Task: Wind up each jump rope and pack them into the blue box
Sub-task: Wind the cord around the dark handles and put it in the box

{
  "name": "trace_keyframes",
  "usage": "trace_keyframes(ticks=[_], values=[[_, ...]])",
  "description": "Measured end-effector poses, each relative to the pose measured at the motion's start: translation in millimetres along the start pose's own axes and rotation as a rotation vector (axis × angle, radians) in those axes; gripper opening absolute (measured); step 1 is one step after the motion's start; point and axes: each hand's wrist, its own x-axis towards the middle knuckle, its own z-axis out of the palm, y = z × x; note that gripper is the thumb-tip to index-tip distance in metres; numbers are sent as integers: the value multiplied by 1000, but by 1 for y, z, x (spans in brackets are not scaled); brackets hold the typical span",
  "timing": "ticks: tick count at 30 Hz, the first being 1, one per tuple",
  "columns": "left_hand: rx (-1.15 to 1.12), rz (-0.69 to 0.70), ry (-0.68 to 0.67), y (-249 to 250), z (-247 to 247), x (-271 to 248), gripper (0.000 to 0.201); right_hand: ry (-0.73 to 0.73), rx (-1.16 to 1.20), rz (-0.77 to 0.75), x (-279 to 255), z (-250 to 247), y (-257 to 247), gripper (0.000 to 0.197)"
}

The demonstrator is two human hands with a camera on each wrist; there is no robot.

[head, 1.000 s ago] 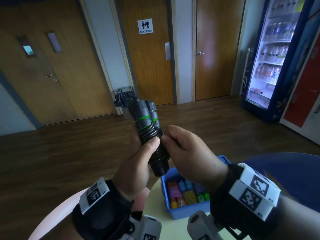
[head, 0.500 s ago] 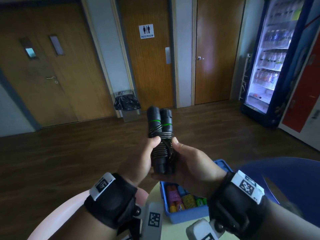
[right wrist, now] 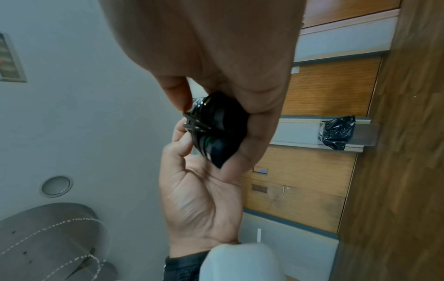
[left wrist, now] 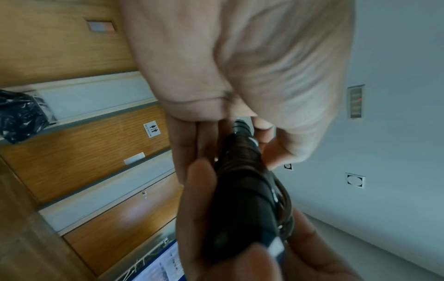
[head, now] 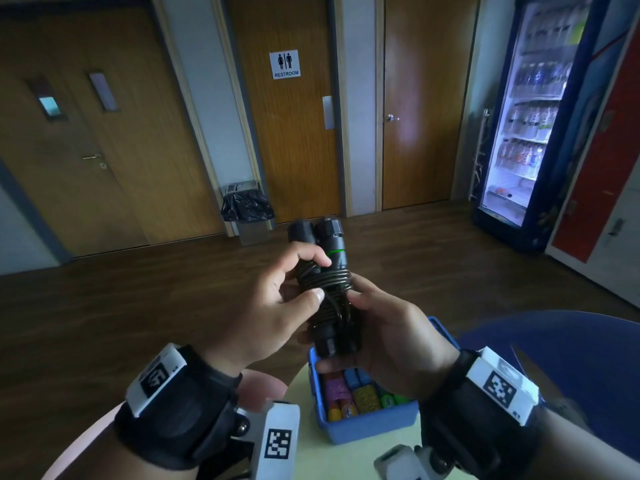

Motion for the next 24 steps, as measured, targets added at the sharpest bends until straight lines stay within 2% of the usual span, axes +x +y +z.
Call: trace_keyframes(ticks=[3,7,10,13,19,22,24], values=[[44,-30,-32,3,7,4,23,28,-7,0,-8,-3,-4,44],[135,-51,-55,3,35,10,21,170,-122,-44,-19,-18,-7,32],[248,-76,-12,0,63,16,22,247,-211,-68,-31,-35,-15,25],[321,-67,61,2,98,25,17,284,-243,-71,-43,-56,-29,28],[370,-87,200,6,167,50,24,362,-279,-64,-62,-97,-56,26],[362,-88,196,7,191,59,21,365,-263,-47,-72,-118,-68,26],[278,-100,152,6,200,65,22,348,-241,-36,-78,-131,-76,24]])
